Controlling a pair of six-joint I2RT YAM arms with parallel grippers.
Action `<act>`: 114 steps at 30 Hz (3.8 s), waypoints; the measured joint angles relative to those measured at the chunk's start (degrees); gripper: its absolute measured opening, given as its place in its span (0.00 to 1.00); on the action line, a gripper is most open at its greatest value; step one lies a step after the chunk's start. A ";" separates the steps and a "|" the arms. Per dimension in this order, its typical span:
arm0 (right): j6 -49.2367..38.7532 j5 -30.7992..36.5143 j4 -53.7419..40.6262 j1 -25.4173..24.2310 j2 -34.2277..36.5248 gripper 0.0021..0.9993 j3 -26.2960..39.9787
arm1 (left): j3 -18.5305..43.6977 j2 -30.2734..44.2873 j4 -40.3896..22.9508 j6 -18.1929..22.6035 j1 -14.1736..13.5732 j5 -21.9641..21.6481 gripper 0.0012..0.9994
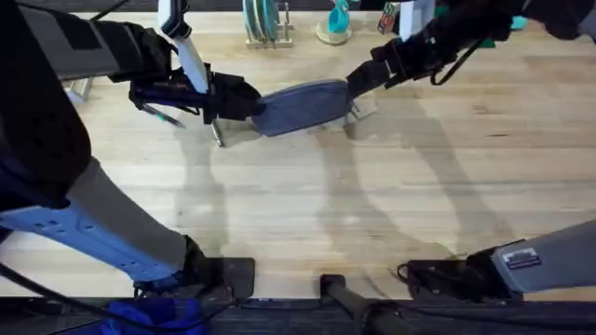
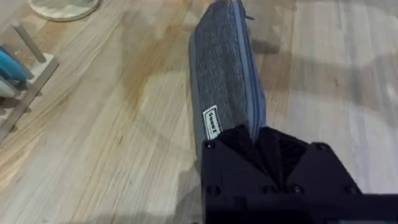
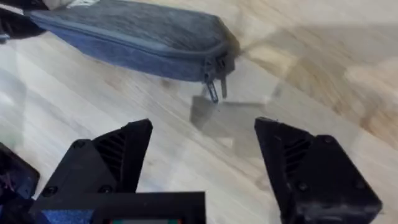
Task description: Unzip the bag, pick up the pens from the table one at a time and place them inside, then zip the bag closed.
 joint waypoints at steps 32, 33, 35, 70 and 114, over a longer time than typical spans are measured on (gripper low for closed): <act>1.73 0.11 5.59 0.21 8.54 0.99 -0.40 | 0.00 0.00 -0.02 0.00 0.00 0.00 0.04; 1.75 0.13 5.96 0.21 9.05 0.99 -0.42 | 0.00 0.00 -0.02 0.00 0.00 0.00 0.04; 1.75 0.13 6.70 0.21 9.62 0.99 -0.46 | 0.00 0.02 -0.02 0.00 0.00 0.00 0.04; 3.85 0.07 11.97 0.21 10.74 0.66 -0.48 | 0.00 0.00 -0.02 0.00 0.00 0.00 0.04; 4.26 -1.05 12.05 0.65 10.75 0.03 -0.50 | 0.00 0.01 0.00 0.00 0.00 -0.04 0.04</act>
